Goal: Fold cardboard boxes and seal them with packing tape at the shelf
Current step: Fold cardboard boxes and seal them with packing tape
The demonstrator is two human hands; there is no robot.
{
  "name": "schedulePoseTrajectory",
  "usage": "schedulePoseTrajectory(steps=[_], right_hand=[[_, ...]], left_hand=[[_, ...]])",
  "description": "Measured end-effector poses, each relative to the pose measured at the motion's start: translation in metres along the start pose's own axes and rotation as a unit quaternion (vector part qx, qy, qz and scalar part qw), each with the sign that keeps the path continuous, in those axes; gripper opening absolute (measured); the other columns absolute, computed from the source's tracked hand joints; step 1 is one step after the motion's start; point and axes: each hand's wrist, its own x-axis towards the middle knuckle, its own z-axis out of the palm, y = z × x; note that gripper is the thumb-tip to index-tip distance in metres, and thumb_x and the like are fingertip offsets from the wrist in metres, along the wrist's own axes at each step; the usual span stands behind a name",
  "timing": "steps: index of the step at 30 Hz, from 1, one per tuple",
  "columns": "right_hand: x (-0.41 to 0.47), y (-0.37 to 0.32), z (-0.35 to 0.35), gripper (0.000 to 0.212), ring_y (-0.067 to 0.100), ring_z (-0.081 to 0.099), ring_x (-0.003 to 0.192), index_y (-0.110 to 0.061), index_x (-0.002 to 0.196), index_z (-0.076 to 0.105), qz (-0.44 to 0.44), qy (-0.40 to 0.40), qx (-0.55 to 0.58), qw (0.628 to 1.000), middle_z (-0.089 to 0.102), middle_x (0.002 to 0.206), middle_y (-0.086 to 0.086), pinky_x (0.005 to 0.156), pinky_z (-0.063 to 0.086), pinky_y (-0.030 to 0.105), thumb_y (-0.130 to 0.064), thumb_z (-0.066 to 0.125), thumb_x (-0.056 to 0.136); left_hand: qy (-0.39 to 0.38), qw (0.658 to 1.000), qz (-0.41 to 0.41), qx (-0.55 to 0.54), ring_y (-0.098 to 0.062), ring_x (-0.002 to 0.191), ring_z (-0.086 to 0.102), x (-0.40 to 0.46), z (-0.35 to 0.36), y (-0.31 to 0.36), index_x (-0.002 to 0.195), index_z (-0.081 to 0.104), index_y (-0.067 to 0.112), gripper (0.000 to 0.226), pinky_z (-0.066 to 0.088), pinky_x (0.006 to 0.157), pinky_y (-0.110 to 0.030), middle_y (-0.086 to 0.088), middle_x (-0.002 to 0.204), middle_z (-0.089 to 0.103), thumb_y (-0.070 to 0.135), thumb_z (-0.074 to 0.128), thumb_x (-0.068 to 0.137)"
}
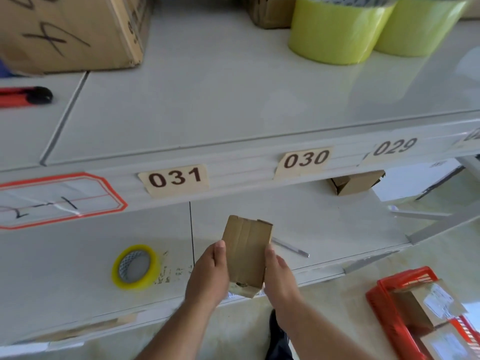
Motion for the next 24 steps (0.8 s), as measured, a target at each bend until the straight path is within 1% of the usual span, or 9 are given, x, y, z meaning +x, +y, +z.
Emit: schedulePoseTrajectory(steps=[2, 5, 7, 9, 12, 14, 16, 19, 24], right_hand=[[-0.006, 0.008, 0.004, 0.054, 0.014, 0.064, 0.114, -0.037, 0.128, 0.064, 0.043, -0.041, 0.073, 0.996, 0.067, 0.125, -0.008, 0.107, 0.051, 0.044, -0.071, 0.03, 0.102], [-0.015, 0.006, 0.003, 0.051, 0.008, 0.066, 0.114, -0.039, 0.13, 0.065, -0.007, -0.054, 0.088, 0.995, 0.07, 0.123, -0.011, 0.106, 0.053, 0.039, -0.068, 0.031, 0.105], [-0.019, 0.005, 0.001, 0.045, -0.003, 0.065, 0.111, -0.043, 0.128, 0.064, -0.049, -0.07, 0.099, 0.991, 0.071, 0.119, -0.019, 0.092, 0.054, 0.025, -0.065, 0.032, 0.106], [-0.022, 0.008, 0.0, 0.043, -0.003, 0.065, 0.11, -0.041, 0.123, 0.066, -0.077, -0.074, 0.119, 0.987, 0.072, 0.113, -0.019, 0.087, 0.052, 0.025, -0.064, 0.034, 0.106], [-0.029, 0.013, 0.002, 0.032, 0.004, 0.065, 0.114, -0.036, 0.122, 0.065, -0.132, -0.052, 0.106, 0.984, 0.072, 0.116, -0.015, 0.092, 0.053, 0.028, -0.056, 0.046, 0.106], [-0.04, 0.019, 0.004, 0.044, -0.001, 0.062, 0.122, -0.037, 0.133, 0.061, -0.169, -0.053, 0.1, 0.979, 0.068, 0.127, -0.019, 0.104, 0.052, 0.033, -0.062, 0.056, 0.097], [-0.048, 0.027, 0.003, 0.065, -0.003, 0.056, 0.13, -0.045, 0.139, 0.056, -0.211, -0.039, 0.059, 0.975, 0.061, 0.137, -0.025, 0.112, 0.048, 0.039, -0.08, 0.058, 0.084], [-0.059, 0.03, -0.002, 0.05, -0.006, 0.043, 0.14, -0.065, 0.125, 0.05, -0.29, 0.014, -0.059, 0.955, 0.041, 0.146, -0.04, 0.116, 0.042, 0.035, -0.091, 0.043, 0.083], [-0.085, 0.031, -0.02, 0.046, 0.001, 0.038, 0.147, -0.033, 0.136, 0.062, -0.408, 0.051, -0.136, 0.901, 0.039, 0.157, -0.028, 0.116, 0.042, 0.037, -0.059, 0.058, 0.099]], left_hand=[[-0.027, 1.0, 0.012, -0.005, -0.018, 0.117, 0.061, -0.006, -0.004, 0.003, 0.14, 0.056, 0.033, 0.055, 0.043, 0.089, -0.025, 0.009, 0.127, 0.064, 0.059, 0.022, 0.105], [-0.058, 0.994, 0.024, -0.085, -0.007, 0.113, 0.058, -0.013, -0.017, 0.002, 0.131, 0.052, 0.045, 0.029, 0.043, 0.084, -0.017, 0.021, 0.121, 0.061, 0.042, 0.032, 0.111], [-0.055, 0.984, 0.009, -0.171, -0.009, 0.114, 0.063, -0.013, -0.026, -0.005, 0.122, 0.06, 0.038, 0.029, 0.049, 0.093, -0.027, 0.019, 0.118, 0.069, 0.018, 0.043, 0.111], [-0.068, 0.962, -0.031, -0.263, -0.014, 0.105, 0.069, -0.018, -0.032, -0.008, 0.12, 0.064, 0.027, 0.034, 0.055, 0.091, -0.041, 0.004, 0.115, 0.074, 0.004, 0.046, 0.103], [-0.116, 0.924, -0.089, -0.353, -0.025, 0.109, 0.069, -0.029, -0.04, -0.005, 0.126, 0.065, 0.022, 0.027, 0.061, 0.083, -0.05, -0.008, 0.117, 0.074, 0.031, 0.052, 0.105], [-0.152, 0.928, -0.112, -0.321, -0.026, 0.111, 0.071, -0.035, -0.047, -0.003, 0.128, 0.064, 0.024, 0.054, 0.062, 0.085, -0.052, -0.005, 0.119, 0.075, 0.064, 0.065, 0.091], [-0.153, 0.95, -0.115, -0.247, -0.022, 0.103, 0.075, -0.041, -0.054, 0.006, 0.125, 0.061, 0.024, 0.083, 0.064, 0.08, -0.047, -0.002, 0.116, 0.075, 0.079, 0.075, 0.065], [-0.175, 0.97, -0.081, -0.147, -0.015, 0.101, 0.072, -0.049, -0.06, 0.02, 0.125, 0.051, 0.029, 0.098, 0.063, 0.067, -0.03, 0.002, 0.116, 0.071, 0.088, 0.077, 0.051], [-0.214, 0.972, 0.04, -0.088, -0.011, 0.099, 0.07, -0.053, -0.06, 0.035, 0.124, 0.046, 0.031, 0.085, 0.055, 0.059, -0.02, 0.002, 0.118, 0.066, 0.062, 0.092, 0.058]])
